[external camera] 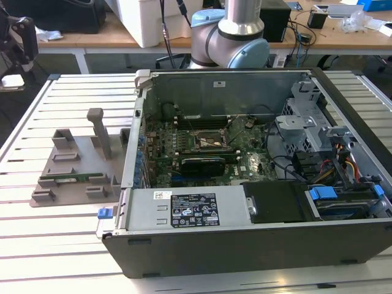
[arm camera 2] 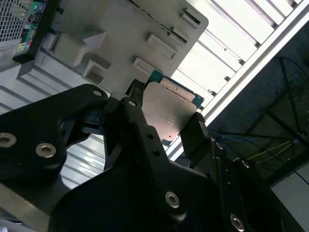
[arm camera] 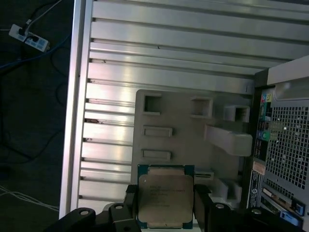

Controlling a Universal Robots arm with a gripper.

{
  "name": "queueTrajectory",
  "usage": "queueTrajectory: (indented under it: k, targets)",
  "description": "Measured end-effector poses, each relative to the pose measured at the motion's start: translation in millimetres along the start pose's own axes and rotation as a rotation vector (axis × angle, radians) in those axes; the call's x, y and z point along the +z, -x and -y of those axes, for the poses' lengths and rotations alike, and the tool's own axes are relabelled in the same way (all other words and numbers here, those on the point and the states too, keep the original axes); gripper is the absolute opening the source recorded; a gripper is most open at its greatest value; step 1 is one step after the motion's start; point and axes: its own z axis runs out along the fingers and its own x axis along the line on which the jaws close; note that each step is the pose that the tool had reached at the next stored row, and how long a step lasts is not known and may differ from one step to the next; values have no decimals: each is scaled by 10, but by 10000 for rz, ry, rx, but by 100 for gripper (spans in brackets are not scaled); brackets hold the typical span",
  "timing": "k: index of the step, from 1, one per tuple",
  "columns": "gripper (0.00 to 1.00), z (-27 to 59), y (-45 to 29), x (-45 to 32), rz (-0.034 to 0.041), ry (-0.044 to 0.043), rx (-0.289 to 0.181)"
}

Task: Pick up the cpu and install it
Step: 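Pick up the cpu and move it towards the insertion slot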

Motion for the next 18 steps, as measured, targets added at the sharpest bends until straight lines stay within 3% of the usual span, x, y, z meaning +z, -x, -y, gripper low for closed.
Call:
queueTrajectory:
  k: [1,2,3,8,18]
  targets:
    - [55,1,3,-1,0,15,0]
    - [55,4,37,0,23,273,6]
    - [55,8,83,1,28,365,8]
    - [55,46,475,22,-9,345,5]
    - [55,92,954,36,-51,343,6]
